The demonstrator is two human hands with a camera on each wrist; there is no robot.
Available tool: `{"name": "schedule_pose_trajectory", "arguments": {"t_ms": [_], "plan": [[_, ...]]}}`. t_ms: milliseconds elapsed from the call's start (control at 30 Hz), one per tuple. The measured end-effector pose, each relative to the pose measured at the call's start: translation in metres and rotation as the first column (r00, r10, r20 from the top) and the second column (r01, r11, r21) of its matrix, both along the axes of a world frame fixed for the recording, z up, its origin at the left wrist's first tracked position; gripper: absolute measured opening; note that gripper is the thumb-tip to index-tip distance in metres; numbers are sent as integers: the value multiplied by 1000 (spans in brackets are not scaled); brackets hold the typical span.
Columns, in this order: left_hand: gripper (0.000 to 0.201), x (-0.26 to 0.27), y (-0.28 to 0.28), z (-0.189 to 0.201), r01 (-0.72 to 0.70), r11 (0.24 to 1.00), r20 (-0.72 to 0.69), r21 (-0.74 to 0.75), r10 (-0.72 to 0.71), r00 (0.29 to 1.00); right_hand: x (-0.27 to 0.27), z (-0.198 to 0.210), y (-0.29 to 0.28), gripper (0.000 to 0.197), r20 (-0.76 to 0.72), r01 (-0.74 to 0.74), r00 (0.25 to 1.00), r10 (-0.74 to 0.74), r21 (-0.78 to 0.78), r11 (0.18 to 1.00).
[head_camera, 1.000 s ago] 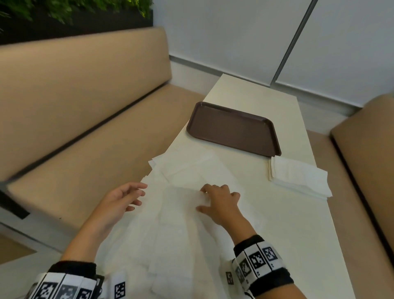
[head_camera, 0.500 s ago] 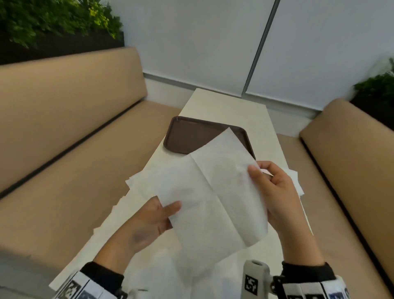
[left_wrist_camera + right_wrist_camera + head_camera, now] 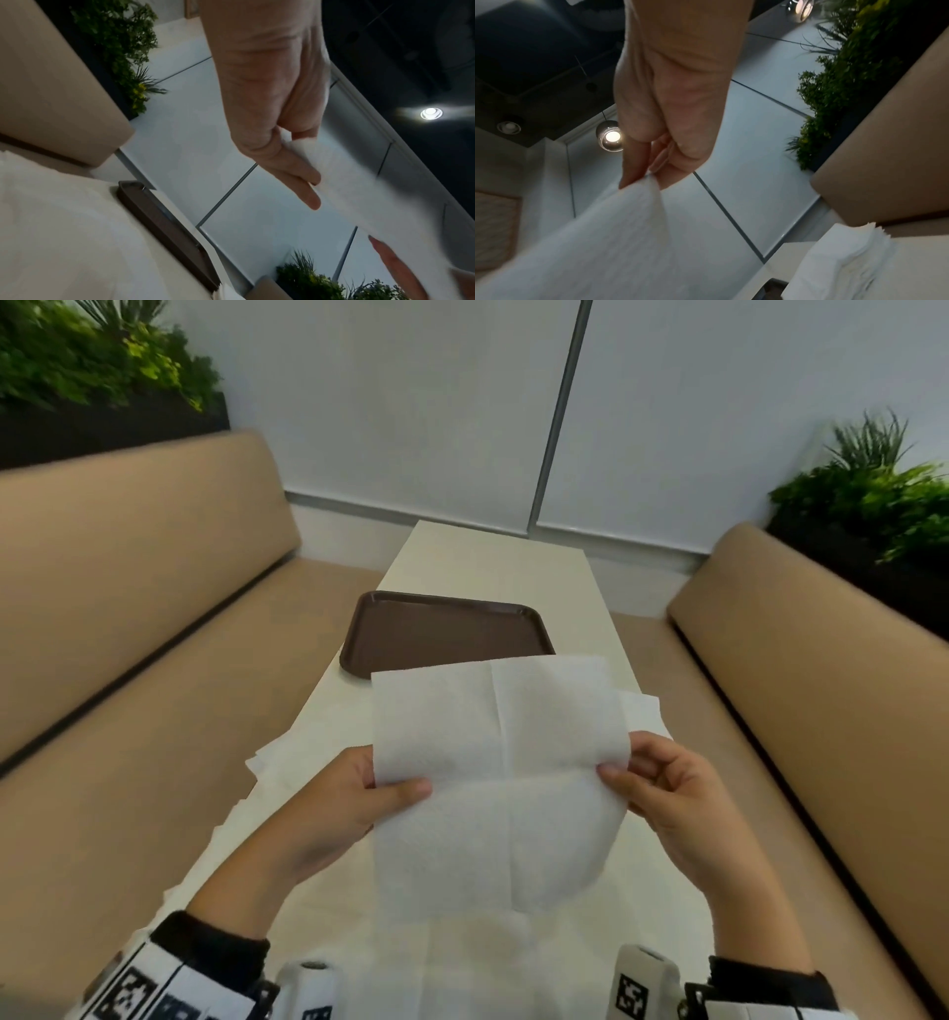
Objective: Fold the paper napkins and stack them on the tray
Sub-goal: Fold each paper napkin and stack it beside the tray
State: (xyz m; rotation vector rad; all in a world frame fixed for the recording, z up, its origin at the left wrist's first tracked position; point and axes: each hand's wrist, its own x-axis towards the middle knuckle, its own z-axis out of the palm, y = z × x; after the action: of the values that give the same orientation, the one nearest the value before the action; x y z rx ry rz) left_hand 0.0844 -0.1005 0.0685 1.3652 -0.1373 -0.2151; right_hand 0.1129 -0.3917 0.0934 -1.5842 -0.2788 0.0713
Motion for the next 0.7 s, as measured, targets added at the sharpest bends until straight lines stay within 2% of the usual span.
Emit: {"name": "schedule_pose_trajectory", "arguments": {"t_ms": [33, 100, 167, 267, 333, 400, 467, 567, 600, 633, 700], "plan": [[64, 0, 2, 1, 22, 999, 14, 44, -23, 1000, -1, 2, -1, 12, 11, 2, 1000, -2, 7, 1000], [43, 0, 5, 5, 86, 990, 32, 115, -91, 995, -1, -1, -4, 30, 32, 8, 999, -8, -15, 1000], [25, -3, 6, 10, 114, 975, 55, 191, -126, 990, -1, -2, -7, 37, 32, -6, 999, 7, -34, 999], [22, -4, 8, 13, 96, 943, 133, 319, -145, 981, -1, -2, -11, 35, -34, -61, 997, 62, 15, 998], [34, -4, 9, 15, 98, 934, 133, 343, -152, 979, -1, -4, -13, 41, -119, -56, 991, 59, 27, 998], [35, -2, 12, 17, 106, 934, 120, 340, -155, 981, 1, -7, -14, 45, -176, -26, 984, 29, 20, 999], [25, 1, 14, 17, 143, 937, 90, 318, -180, 980, 4, -12, -15, 42, -186, -8, 983, 10, 13, 1000], [47, 9, 11, 15, 193, 955, 14, 227, -201, 979, 3, -15, -19, 16, -185, -43, 982, 40, -8, 999], [50, 12, 7, 12, 164, 960, 2, 226, -169, 986, 3, -20, -24, 28, -197, -61, 979, 51, -45, 997], [47, 17, 1, 8, 123, 961, -2, 249, -127, 992, 3, -23, -27, 38, -228, -79, 972, 57, -88, 993], [19, 28, -16, -3, 50, 957, -25, 286, -45, 999, 6, -34, -36, 29, -261, -45, 965, 8, -138, 989]]}}
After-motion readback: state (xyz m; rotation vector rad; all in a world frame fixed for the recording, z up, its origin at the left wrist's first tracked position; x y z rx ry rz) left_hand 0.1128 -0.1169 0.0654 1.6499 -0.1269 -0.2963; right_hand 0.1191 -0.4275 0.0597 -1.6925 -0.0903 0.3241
